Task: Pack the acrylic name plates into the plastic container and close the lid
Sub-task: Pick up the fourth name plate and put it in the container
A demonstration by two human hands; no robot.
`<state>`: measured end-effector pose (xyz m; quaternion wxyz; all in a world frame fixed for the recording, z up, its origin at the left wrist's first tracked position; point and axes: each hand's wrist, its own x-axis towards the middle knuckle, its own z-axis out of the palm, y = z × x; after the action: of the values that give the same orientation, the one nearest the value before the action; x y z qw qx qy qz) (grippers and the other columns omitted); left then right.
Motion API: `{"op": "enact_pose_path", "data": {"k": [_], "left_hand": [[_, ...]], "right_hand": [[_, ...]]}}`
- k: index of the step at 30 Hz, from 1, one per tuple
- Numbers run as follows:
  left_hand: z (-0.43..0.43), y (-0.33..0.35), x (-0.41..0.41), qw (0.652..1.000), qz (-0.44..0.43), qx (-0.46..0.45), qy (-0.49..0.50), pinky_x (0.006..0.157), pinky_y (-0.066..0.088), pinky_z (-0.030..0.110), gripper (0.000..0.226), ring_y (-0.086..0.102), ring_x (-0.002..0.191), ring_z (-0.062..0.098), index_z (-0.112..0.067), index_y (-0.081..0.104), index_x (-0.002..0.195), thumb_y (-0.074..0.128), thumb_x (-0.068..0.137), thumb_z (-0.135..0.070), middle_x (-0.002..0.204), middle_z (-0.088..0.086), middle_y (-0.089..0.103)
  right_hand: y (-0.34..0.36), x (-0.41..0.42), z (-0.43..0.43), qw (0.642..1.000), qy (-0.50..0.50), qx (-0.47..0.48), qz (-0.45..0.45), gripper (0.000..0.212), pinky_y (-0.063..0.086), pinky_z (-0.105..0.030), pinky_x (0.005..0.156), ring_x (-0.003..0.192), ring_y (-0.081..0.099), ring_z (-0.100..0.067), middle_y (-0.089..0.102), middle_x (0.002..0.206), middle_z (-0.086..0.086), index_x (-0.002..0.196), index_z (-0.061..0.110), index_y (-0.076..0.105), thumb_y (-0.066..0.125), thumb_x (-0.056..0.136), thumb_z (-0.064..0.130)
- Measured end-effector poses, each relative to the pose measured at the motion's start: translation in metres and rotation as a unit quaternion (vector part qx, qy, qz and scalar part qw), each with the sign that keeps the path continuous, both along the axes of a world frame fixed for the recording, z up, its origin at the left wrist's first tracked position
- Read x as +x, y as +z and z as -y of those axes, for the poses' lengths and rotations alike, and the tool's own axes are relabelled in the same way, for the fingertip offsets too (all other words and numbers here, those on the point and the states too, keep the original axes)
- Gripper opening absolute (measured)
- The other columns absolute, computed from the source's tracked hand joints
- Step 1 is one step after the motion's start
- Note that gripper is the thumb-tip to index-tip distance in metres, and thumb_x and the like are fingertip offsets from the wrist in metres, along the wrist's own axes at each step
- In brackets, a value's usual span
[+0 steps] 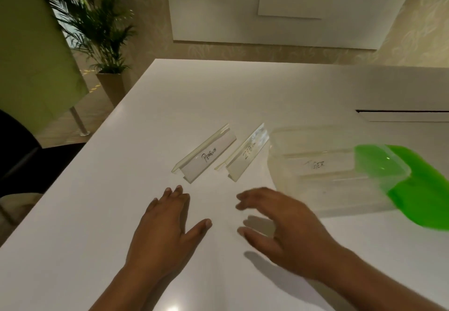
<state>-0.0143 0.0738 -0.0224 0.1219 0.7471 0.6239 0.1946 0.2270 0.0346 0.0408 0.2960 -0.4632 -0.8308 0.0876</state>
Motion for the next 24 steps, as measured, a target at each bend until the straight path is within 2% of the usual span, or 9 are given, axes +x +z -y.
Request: {"op": "enact_pose_path", "data": {"k": [2,4,7,12,14,16,19,22,24], "left_hand": [[-0.001,0.001,-0.001,1.000,0.025,-0.009,0.006,0.117,0.015,0.033,0.087,0.022,0.147,0.013,-0.024,0.040,0.148,0.040,0.080,-0.077,0.159,-0.007,0.030],[-0.002,0.002,-0.002,0.999,0.042,-0.014,0.012,0.117,0.018,0.036,0.082,0.023,0.147,0.012,-0.026,0.041,0.147,0.047,0.081,-0.074,0.159,-0.008,0.031],[-0.004,0.002,-0.002,0.997,0.066,-0.024,0.021,0.117,0.024,0.038,0.074,0.024,0.146,0.012,-0.026,0.046,0.144,0.055,0.083,-0.068,0.157,-0.009,0.034],[-0.011,0.007,-0.005,0.987,0.145,-0.027,0.061,0.108,0.037,0.032,0.059,0.043,0.136,0.010,-0.021,0.061,0.131,0.067,0.083,-0.054,0.141,-0.006,0.057],[-0.016,0.012,-0.007,0.976,0.196,-0.024,0.087,0.098,0.044,0.023,0.043,0.055,0.125,0.009,-0.021,0.071,0.116,0.071,0.083,-0.047,0.125,-0.004,0.068],[-0.023,0.018,-0.008,0.965,0.233,0.000,0.116,0.077,0.041,0.003,0.025,0.061,0.107,0.008,-0.024,0.073,0.100,0.073,0.083,-0.042,0.105,-0.009,0.071],[-0.040,0.026,-0.007,0.945,0.286,0.037,0.152,0.057,0.037,-0.006,0.019,0.058,0.094,0.009,-0.024,0.069,0.099,0.076,0.084,-0.032,0.105,-0.003,0.070],[-0.058,0.028,-0.004,0.939,0.294,0.046,0.171,0.061,0.036,-0.005,0.036,0.056,0.096,0.008,-0.015,0.068,0.117,0.075,0.085,-0.030,0.123,0.006,0.068],[-0.068,0.027,-0.001,0.941,0.291,0.040,0.168,0.078,0.040,0.007,0.046,0.061,0.107,0.014,-0.012,0.064,0.126,0.074,0.086,-0.032,0.131,0.007,0.064]], "right_hand": [[-0.029,-0.001,-0.002,0.995,-0.018,-0.089,0.043,0.050,0.041,-0.021,0.102,0.128,0.046,0.002,0.045,0.145,0.019,0.130,0.032,0.056,0.059,0.086,0.055],[-0.048,0.002,-0.005,0.990,-0.040,-0.119,0.064,0.063,0.029,-0.023,0.113,0.140,0.026,0.007,0.028,0.155,0.023,0.140,0.034,0.046,0.051,0.085,0.063],[-0.059,0.001,-0.008,0.989,-0.037,-0.094,0.104,0.065,0.013,-0.029,0.120,0.144,0.016,0.004,0.032,0.155,0.016,0.142,0.031,0.047,0.043,0.087,0.066],[-0.059,0.002,-0.008,0.990,-0.046,-0.109,0.079,0.066,-0.002,-0.009,0.113,0.139,0.004,0.018,0.024,0.151,0.028,0.142,0.038,0.043,0.041,0.084,0.070],[-0.059,0.002,-0.008,0.989,-0.047,-0.114,0.076,0.066,-0.002,-0.009,0.112,0.138,0.003,0.019,0.023,0.151,0.030,0.141,0.038,0.043,0.042,0.084,0.070],[-0.060,0.002,-0.008,0.989,-0.045,-0.114,0.082,0.066,-0.004,-0.007,0.111,0.137,0.001,0.021,0.022,0.150,0.031,0.142,0.039,0.042,0.041,0.084,0.071],[-0.061,0.002,-0.007,0.989,-0.046,-0.108,0.090,0.066,-0.007,-0.005,0.109,0.137,-0.001,0.022,0.021,0.151,0.030,0.142,0.039,0.042,0.040,0.085,0.071],[-0.062,0.002,-0.007,0.989,-0.047,-0.104,0.092,0.066,-0.005,-0.007,0.110,0.138,0.001,0.020,0.023,0.152,0.029,0.142,0.038,0.043,0.039,0.085,0.072],[-0.062,0.002,-0.007,0.990,-0.047,-0.102,0.091,0.066,-0.004,-0.007,0.110,0.138,0.001,0.020,0.024,0.152,0.029,0.141,0.038,0.043,0.040,0.085,0.072]]}}
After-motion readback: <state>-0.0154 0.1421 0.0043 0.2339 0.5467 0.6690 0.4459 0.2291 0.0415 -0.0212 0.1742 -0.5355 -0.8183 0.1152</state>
